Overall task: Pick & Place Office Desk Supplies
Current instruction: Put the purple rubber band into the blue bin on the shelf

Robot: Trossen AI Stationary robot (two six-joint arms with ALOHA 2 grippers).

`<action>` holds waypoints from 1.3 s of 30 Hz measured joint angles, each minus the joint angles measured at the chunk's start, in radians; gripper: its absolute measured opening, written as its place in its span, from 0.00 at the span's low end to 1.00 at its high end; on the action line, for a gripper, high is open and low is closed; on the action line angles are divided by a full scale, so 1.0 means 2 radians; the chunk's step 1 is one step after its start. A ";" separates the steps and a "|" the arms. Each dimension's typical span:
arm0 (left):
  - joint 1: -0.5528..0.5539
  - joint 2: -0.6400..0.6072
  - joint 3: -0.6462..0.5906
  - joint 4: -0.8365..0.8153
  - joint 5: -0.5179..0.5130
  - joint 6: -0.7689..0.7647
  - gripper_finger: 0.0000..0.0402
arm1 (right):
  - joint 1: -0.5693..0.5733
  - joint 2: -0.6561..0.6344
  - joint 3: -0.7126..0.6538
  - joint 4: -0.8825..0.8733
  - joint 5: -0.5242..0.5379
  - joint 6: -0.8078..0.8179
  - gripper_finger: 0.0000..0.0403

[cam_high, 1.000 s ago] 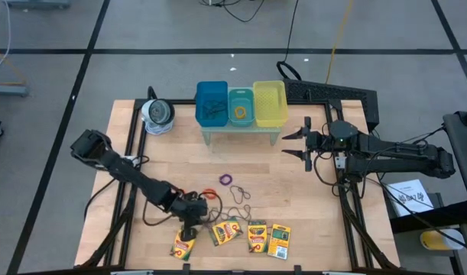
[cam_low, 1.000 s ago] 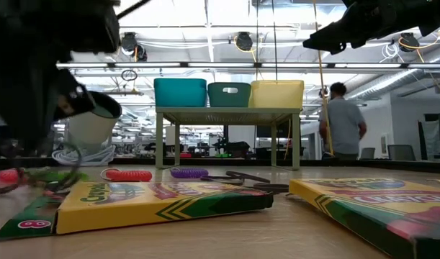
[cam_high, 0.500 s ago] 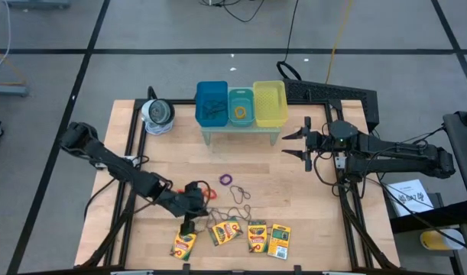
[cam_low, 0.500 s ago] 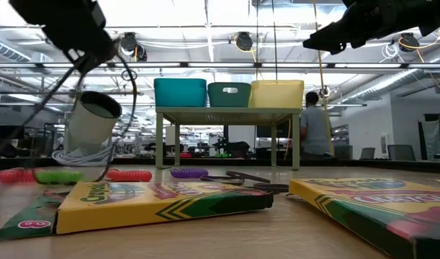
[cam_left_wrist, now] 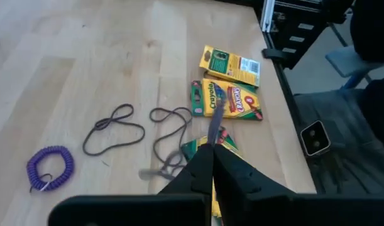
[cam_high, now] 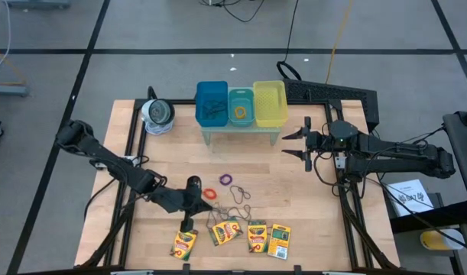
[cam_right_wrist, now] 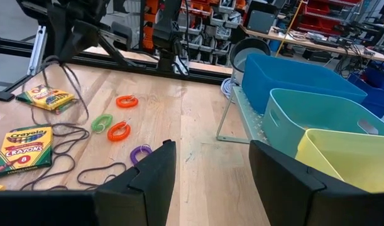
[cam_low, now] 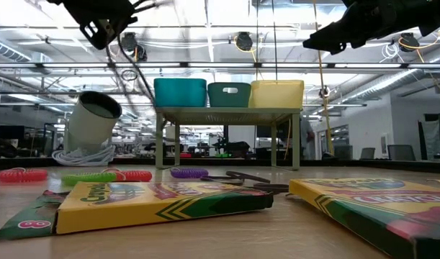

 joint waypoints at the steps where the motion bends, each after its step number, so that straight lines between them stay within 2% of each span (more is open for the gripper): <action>1: 0.000 0.000 0.000 -0.004 0.000 0.000 0.02 | 0.000 0.000 0.000 0.000 0.000 0.000 0.48; 8: 0.003 0.005 0.000 -0.014 -0.001 -0.005 0.03 | 0.000 0.000 0.000 0.000 0.000 0.004 0.48; 14: 0.004 0.031 -0.001 -0.068 0.021 -0.048 0.02 | 0.000 0.000 0.000 0.000 0.000 0.004 0.48; 18: 0.010 0.058 0.000 -0.065 0.030 -0.058 0.01 | 0.000 0.000 0.000 0.000 0.000 0.004 0.48; 26: 0.018 0.098 0.000 -0.065 0.070 -0.076 0.11 | 0.000 0.000 0.000 0.000 0.000 0.004 0.48; 33: 0.019 0.119 0.000 -0.060 0.072 -0.105 0.11 | 0.000 0.000 0.000 0.000 0.000 0.004 0.48; 39: 0.021 0.121 0.000 -0.054 0.081 -0.088 0.10 | 0.000 0.000 0.000 0.000 0.000 0.004 0.48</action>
